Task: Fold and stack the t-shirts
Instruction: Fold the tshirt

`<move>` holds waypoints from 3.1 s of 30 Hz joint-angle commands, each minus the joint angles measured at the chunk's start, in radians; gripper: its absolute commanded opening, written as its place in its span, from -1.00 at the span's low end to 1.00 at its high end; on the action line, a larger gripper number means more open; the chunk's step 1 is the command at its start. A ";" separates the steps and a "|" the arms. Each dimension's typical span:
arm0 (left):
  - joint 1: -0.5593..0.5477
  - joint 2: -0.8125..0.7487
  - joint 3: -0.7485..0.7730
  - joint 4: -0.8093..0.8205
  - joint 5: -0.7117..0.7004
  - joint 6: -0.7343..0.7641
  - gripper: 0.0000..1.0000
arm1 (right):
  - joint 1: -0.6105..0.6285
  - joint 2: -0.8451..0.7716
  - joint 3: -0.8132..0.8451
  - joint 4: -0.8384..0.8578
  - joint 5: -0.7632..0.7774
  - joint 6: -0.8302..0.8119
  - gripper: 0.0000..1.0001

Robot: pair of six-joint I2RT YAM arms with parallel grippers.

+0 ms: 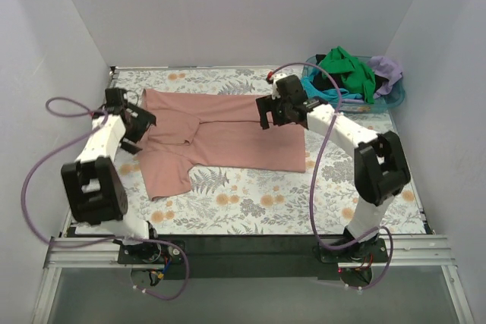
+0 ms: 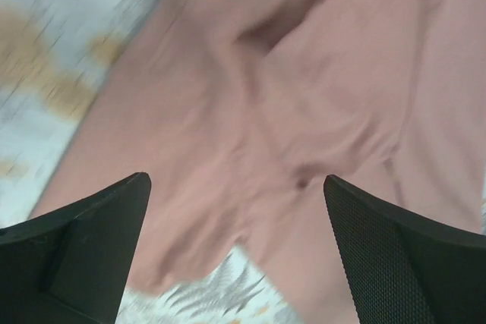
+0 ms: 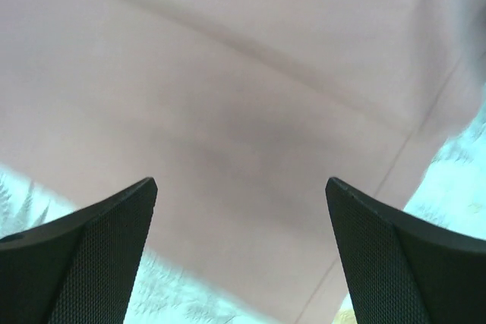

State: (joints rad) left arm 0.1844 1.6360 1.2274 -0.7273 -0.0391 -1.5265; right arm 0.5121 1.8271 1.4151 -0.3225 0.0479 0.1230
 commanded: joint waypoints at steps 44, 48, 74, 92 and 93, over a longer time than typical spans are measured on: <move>-0.171 -0.384 -0.666 0.072 -0.134 -0.422 -1.00 | 0.049 -0.678 -0.849 0.075 0.251 0.523 0.96; -0.171 -0.341 -0.643 0.103 -0.110 -0.356 -1.00 | 0.019 -0.666 -0.878 0.175 0.210 0.535 0.91; -0.171 -0.481 -0.514 0.152 -0.056 -0.291 -1.00 | -0.020 -0.491 -0.765 0.250 0.135 0.503 -0.97; -0.168 -0.173 -0.168 0.204 -0.027 -0.242 -1.00 | -0.106 -0.319 -0.441 0.178 0.136 0.377 -0.97; -0.166 -0.153 -0.132 0.204 -0.024 -0.238 -1.00 | -0.118 -0.296 -0.426 0.177 0.126 0.372 -0.97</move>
State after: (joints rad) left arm 0.0166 1.4597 1.0172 -0.5396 -0.0628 -1.7859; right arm 0.4210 1.4986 0.9234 -0.1291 0.1768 0.5365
